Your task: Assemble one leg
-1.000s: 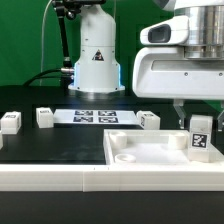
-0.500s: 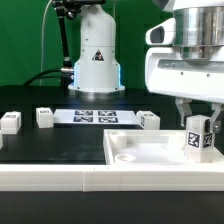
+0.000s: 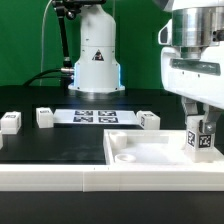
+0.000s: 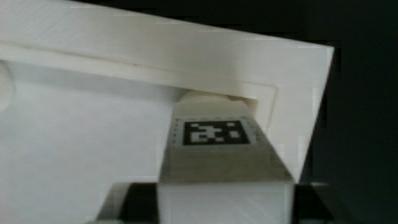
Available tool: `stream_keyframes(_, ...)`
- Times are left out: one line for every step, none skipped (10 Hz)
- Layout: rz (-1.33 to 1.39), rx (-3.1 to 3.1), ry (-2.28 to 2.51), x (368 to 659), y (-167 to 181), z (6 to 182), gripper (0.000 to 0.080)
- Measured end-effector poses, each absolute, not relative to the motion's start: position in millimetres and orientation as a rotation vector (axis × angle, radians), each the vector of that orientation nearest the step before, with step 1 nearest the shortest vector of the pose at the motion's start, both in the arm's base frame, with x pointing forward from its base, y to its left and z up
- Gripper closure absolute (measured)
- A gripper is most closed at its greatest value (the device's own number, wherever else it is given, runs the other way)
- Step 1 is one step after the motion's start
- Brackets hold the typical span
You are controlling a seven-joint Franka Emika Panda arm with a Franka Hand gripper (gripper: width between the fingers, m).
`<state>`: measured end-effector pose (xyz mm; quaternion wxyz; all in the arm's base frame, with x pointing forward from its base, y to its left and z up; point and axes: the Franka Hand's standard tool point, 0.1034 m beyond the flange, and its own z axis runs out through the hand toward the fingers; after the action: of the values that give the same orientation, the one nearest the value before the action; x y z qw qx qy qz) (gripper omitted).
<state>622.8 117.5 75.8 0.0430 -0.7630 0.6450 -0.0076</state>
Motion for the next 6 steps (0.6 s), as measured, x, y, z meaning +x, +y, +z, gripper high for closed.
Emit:
stream_keyframes(-0.022,-2.335,1.970,622.6,118.1,75.6,0.0508)
stream_keyframes(-0.033,-2.390,1.898,623.6,117.4,75.6,0.0337)
stream_keyframes(-0.059,-2.482,1.759,625.0,115.8,75.0,0.0195)
stream_keyframes(-0.058,-2.520,1.709,623.8,117.5,74.2,0.0164)
stream_keyframes(-0.062,-2.597,1.597,623.2,119.2,73.8,0.0164)
stream_keyframes(-0.067,-2.691,1.439,623.1,120.1,74.0,0.0152)
